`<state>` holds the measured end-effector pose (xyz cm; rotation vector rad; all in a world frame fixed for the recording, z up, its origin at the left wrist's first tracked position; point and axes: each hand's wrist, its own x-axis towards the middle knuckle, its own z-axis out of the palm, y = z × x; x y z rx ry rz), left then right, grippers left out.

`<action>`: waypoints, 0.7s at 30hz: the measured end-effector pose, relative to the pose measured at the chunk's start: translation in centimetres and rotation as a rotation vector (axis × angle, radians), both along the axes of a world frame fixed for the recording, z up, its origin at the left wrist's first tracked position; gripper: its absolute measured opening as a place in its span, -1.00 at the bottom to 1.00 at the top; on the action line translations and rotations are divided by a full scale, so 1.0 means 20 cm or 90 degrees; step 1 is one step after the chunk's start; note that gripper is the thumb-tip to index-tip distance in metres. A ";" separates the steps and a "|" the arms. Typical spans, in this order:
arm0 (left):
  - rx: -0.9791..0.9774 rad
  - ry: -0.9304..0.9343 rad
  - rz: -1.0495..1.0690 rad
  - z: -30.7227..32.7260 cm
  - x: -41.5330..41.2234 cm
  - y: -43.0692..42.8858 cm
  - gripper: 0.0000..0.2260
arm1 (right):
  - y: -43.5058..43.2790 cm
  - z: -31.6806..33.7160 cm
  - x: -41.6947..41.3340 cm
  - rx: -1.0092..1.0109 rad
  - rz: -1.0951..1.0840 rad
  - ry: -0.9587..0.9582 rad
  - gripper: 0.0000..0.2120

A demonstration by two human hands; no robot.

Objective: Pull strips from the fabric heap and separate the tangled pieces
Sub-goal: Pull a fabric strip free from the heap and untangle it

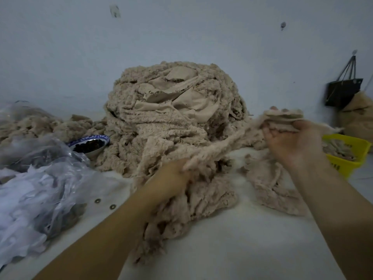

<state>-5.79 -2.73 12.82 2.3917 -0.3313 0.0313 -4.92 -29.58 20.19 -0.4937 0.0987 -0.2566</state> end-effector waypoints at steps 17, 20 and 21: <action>-0.596 0.176 0.213 0.25 -0.03 0.28 -0.71 | -0.10 -0.25 0.02 -0.203 0.082 0.129 -0.75; -0.551 0.192 0.118 0.34 -0.05 0.10 -0.64 | 0.05 -0.22 0.04 -0.821 0.003 0.206 -0.64; -0.542 0.188 0.094 0.35 -0.05 0.07 -0.65 | 0.08 -0.20 0.04 -1.007 -0.055 0.232 -0.56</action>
